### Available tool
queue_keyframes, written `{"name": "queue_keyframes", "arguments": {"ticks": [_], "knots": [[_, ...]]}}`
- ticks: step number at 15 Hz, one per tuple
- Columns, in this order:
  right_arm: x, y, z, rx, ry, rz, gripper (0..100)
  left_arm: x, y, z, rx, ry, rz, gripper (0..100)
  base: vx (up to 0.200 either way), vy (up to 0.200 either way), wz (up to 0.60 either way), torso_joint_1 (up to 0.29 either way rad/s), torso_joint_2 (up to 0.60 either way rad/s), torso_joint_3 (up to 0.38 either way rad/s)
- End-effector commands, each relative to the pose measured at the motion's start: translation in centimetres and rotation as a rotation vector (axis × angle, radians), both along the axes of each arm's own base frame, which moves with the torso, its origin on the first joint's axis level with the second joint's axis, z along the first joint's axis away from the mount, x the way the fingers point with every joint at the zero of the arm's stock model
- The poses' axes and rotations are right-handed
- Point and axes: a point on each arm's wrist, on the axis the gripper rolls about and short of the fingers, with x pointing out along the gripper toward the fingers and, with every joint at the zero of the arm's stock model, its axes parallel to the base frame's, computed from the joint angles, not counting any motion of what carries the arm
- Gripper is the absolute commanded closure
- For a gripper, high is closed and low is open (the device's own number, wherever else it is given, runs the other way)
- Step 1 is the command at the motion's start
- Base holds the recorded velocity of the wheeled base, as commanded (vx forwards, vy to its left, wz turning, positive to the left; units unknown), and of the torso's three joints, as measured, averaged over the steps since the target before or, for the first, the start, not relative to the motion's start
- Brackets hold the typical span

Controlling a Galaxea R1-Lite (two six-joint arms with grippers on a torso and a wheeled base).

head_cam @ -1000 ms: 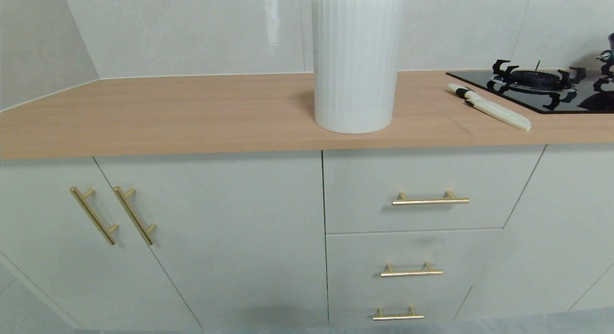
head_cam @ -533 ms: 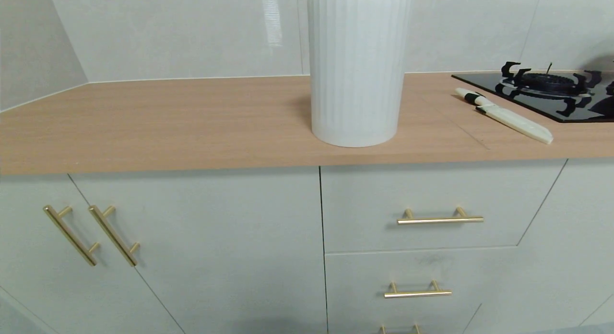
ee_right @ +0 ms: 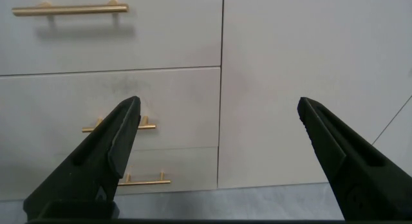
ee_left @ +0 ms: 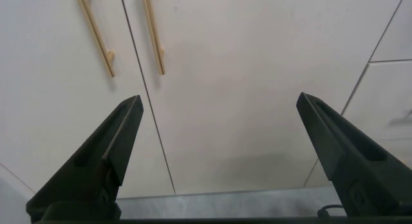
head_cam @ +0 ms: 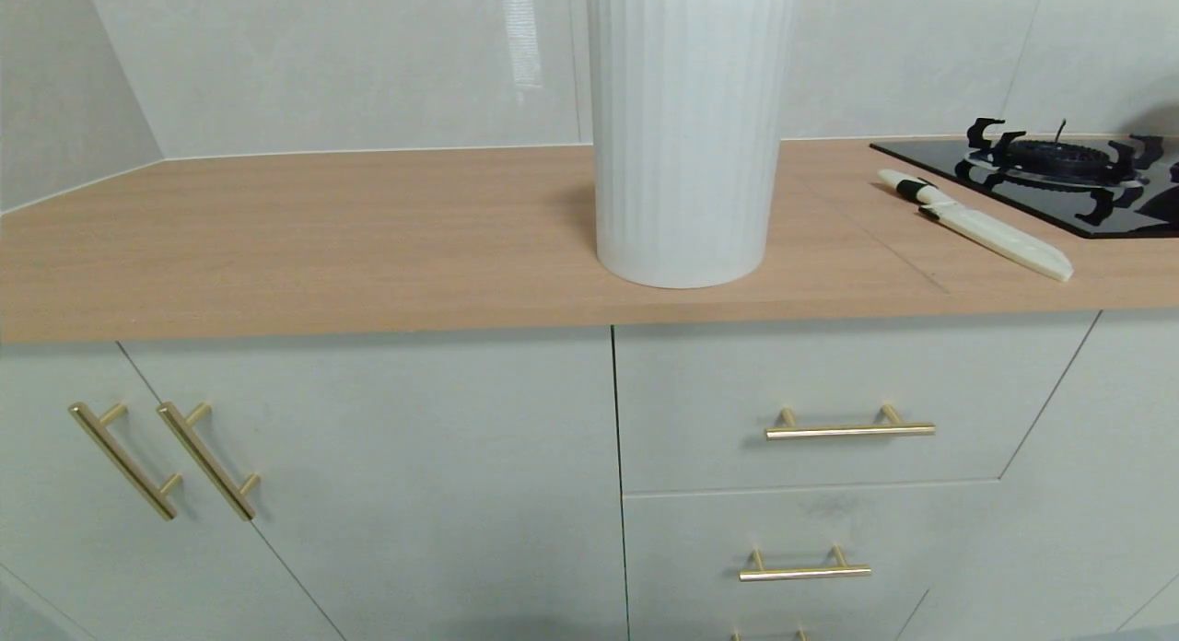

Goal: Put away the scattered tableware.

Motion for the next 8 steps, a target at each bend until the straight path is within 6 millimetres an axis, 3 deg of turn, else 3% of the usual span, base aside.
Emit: {"name": "queue_keyframes", "arguments": {"ticks": [1,4,8], "knots": [[0.01,0.0,0.01,0.0,0.001,0.0,0,0.0,0.0,0.01,0.0,-0.001,0.0,0,0.0,0.0,0.0,0.0,0.0,0.0],[0.01,0.0,0.01,0.001,0.001,0.002,0,0.0,0.0,-0.01,0.0,0.0,0.0,0,0.0,0.0,0.0,0.0,0.0,0.0],[0.01,0.0,0.01,0.001,0.001,0.002,0,0.0,0.0,-0.01,0.0,0.0,0.0,0,0.0,0.0,0.0,0.018,-0.21,-0.288]]}}
